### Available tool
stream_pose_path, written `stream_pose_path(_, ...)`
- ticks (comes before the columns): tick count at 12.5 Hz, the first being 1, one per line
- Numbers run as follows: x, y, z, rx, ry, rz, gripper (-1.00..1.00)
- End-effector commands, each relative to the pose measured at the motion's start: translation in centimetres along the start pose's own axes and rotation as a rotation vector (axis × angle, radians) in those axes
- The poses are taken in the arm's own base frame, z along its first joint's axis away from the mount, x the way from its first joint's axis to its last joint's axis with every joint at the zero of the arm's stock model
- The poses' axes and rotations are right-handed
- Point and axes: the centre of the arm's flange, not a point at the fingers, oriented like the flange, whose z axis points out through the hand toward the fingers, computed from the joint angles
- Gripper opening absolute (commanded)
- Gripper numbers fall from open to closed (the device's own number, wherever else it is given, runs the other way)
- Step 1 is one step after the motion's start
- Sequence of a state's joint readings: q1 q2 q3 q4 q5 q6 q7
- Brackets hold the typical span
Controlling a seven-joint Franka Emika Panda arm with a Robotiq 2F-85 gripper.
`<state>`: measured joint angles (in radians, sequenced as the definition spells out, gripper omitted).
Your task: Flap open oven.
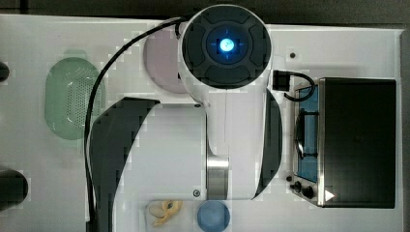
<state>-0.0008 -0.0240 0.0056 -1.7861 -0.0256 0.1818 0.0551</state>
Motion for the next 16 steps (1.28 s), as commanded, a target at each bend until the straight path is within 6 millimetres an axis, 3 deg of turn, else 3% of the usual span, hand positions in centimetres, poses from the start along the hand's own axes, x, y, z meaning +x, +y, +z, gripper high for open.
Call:
stream_pose_path(1, -3.9, 9.3, -5.9, -0.02, -0.034, 0.021, 0.58)
stream_pose_path(3, -3.9, 9.3, -5.9, -0.02, -0.033, 0.021, 0.99)
stream_pose_path(5, -3.9, 9.3, -5.9, -0.02, -0.033, 0.021, 1.0)
stream_pose_path(6, -3.9, 9.3, -5.9, -0.02, -0.033, 0.021, 0.9)
stream_pose_path(12, -3.0, 10.1, -5.4, -0.023, -0.045, 0.041, -0.55)
stream_pose_path(13, -2.4, 10.5, -5.1, -0.025, -0.051, 0.051, -0.65)
stream_pose_path(16, 0.4, 12.3, -3.3, -0.026, -0.08, -0.045, -0.65)
